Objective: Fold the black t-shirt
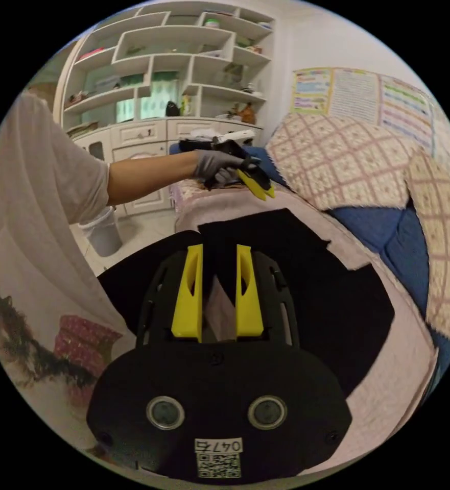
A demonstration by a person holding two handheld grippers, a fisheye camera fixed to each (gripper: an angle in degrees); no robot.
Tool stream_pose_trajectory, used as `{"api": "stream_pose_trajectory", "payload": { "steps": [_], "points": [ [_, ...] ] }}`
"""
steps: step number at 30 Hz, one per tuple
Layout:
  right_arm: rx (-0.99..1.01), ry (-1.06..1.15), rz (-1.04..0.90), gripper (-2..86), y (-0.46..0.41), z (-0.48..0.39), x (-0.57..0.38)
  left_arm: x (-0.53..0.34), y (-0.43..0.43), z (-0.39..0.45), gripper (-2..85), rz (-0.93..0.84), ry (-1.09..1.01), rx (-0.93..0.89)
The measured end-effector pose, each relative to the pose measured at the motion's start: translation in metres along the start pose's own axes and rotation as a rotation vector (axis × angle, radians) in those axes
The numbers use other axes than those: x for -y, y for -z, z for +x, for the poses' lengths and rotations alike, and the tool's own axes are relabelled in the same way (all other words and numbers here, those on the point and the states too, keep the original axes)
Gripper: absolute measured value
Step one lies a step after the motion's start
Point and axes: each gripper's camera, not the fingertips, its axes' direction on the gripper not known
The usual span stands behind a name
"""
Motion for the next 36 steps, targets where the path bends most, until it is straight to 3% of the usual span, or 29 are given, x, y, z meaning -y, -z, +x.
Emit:
{"api": "stream_pose_trajectory", "payload": {
  "steps": [6,12,19,24,31,36],
  "points": [
    [0.037,0.131,-0.118,6.5,-0.098,-0.061,0.046,-0.084,0.031,-0.051,12.6,-0.031,0.035,-0.087],
    [0.009,0.059,-0.144,7.0,-0.142,-0.079,0.042,-0.182,0.059,-0.084,12.8,0.056,0.097,-0.219],
    [-0.038,0.003,-0.144,7.8,-0.146,-0.091,0.041,-0.196,0.073,-0.094,10.3,0.049,0.053,-0.290],
    [-0.093,0.049,-0.165,7.6,-0.151,-0.109,0.044,-0.193,0.100,-0.092,-0.3,0.063,-0.013,-0.399],
    [-0.355,0.134,-0.093,6.9,-0.141,-0.127,0.056,-0.160,0.143,-0.068,-0.9,0.048,-0.047,-0.437],
    [-0.446,0.154,-0.141,4.2,-0.148,-0.122,0.056,-0.156,0.146,-0.068,-0.7,0.085,0.068,-0.488]
  ]
}}
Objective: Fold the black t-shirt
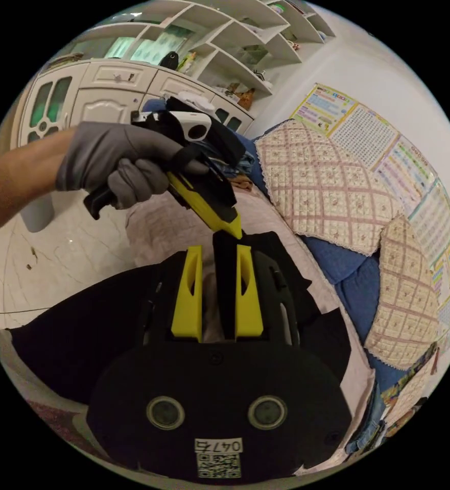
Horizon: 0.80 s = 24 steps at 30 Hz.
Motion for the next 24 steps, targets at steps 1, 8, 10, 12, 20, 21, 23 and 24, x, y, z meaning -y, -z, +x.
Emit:
{"api": "stream_pose_trajectory", "payload": {
  "steps": [1,8,10,12,20,21,23,24],
  "points": [
    [-0.047,0.003,0.005,2.5,0.002,0.003,-0.001,-0.001,0.000,0.000,-0.6,0.006,0.007,-0.003],
    [0.052,-0.128,0.064,0.2,0.026,0.074,-0.017,0.028,0.024,-0.002,9.5,0.151,0.096,-0.009],
    [0.071,-0.161,0.081,0.1,0.035,0.095,-0.021,0.057,0.020,-0.007,11.3,0.172,0.134,0.024],
    [0.088,-0.184,0.094,0.0,0.043,0.116,-0.025,0.106,-0.003,-0.007,12.4,0.154,0.158,0.082],
    [0.199,-0.312,0.160,-0.4,0.086,0.234,-0.052,0.233,-0.116,0.033,7.4,0.030,0.153,0.318],
    [0.211,-0.330,0.165,-0.5,0.089,0.245,-0.056,0.241,-0.125,0.049,4.3,0.067,0.140,0.346],
    [0.265,-0.427,0.199,-0.5,0.103,0.291,-0.077,0.249,-0.141,0.082,1.1,0.118,0.098,0.345],
    [0.276,-0.457,0.211,-0.5,0.107,0.304,-0.084,0.254,-0.159,0.116,0.3,0.136,0.028,0.375]
  ]
}}
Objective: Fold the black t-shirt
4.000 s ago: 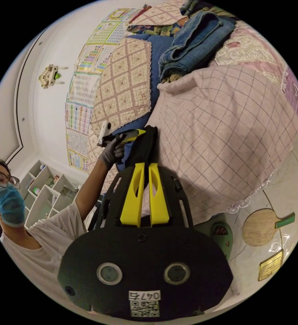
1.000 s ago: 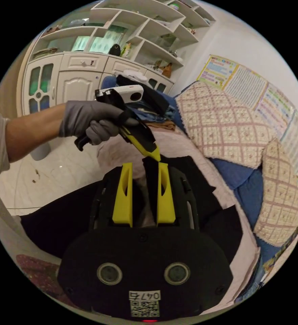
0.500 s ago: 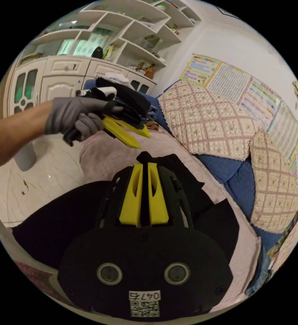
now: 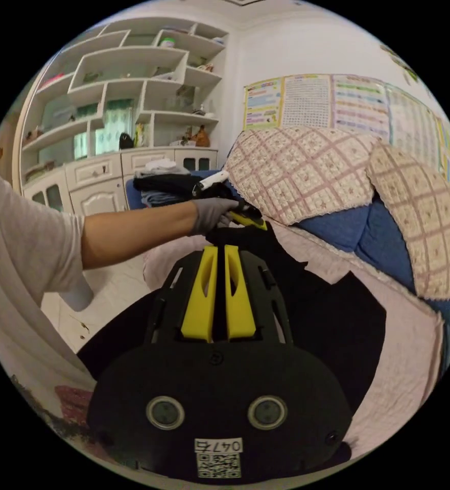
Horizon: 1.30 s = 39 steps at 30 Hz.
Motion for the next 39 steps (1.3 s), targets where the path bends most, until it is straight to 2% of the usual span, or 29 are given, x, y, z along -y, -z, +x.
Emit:
{"api": "stream_pose_trajectory", "payload": {
  "steps": [1,3,6,9,11,15,23,27,29,32,34,36,39],
  "points": [
    [0.019,-0.064,0.028,-0.6,0.018,0.025,-0.001,0.001,-0.003,0.023,0.1,0.013,-0.044,0.031],
    [0.026,-0.153,0.066,-0.6,0.048,0.063,-0.005,-0.002,-0.025,0.128,-0.4,0.060,-0.243,0.167],
    [-0.012,-0.321,0.111,-0.7,0.099,0.125,-0.020,-0.007,-0.073,0.246,-0.6,0.088,-0.423,0.223],
    [-0.020,-0.541,0.131,-0.7,0.142,0.189,-0.039,-0.008,-0.154,0.337,-0.7,0.007,-0.519,0.257],
    [-0.035,-0.671,0.103,-0.7,0.162,0.229,-0.053,-0.011,-0.209,0.377,-0.7,-0.059,-0.550,0.287],
    [-0.025,-0.769,0.045,-0.7,0.178,0.272,-0.059,-0.028,-0.313,0.442,-0.6,-0.175,-0.585,0.360],
    [-0.001,-0.896,0.006,-0.5,0.198,0.346,-0.046,-0.045,-0.380,0.510,3.4,-0.176,-0.582,0.425],
    [0.030,-0.926,-0.058,2.6,0.201,0.374,-0.036,-0.031,-0.396,0.526,10.3,-0.202,-0.546,0.289],
    [-0.054,-0.899,-0.053,4.7,0.217,0.386,-0.023,-0.019,-0.385,0.532,11.7,-0.206,-0.515,0.213],
    [-0.184,-0.816,0.011,3.4,0.239,0.410,0.006,-0.013,-0.338,0.540,10.8,-0.173,-0.546,0.048],
    [-0.192,-0.741,0.022,1.9,0.240,0.436,0.033,-0.026,-0.315,0.537,9.1,-0.245,-0.575,-0.033],
    [-0.182,-0.666,0.001,1.0,0.232,0.467,0.065,-0.072,-0.289,0.531,7.2,-0.316,-0.614,-0.113],
    [-0.179,-0.525,-0.082,0.3,0.192,0.516,0.124,-0.156,-0.267,0.542,5.7,-0.258,-0.732,-0.147]
  ]
}}
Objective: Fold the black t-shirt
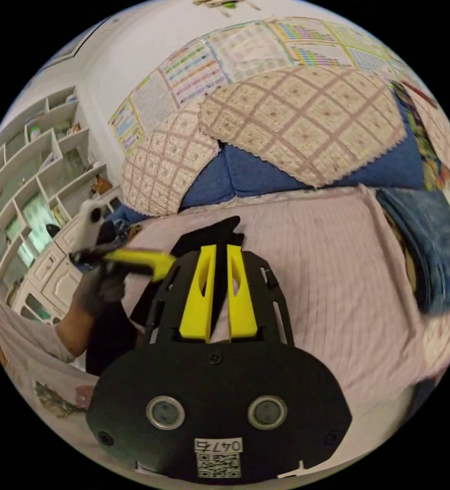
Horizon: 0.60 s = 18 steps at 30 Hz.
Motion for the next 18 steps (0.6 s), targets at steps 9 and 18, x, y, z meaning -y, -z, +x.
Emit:
{"api": "stream_pose_trajectory", "payload": {
  "steps": [9,18],
  "points": [
    [0.013,0.114,-0.365,-0.8,-0.162,0.011,0.113,-0.050,-0.067,0.028,5.3,-0.049,0.067,0.035],
    [0.206,-0.019,-0.226,3.9,-0.143,0.042,0.151,-0.105,0.056,0.041,2.1,0.220,-0.057,-0.074]
  ]
}}
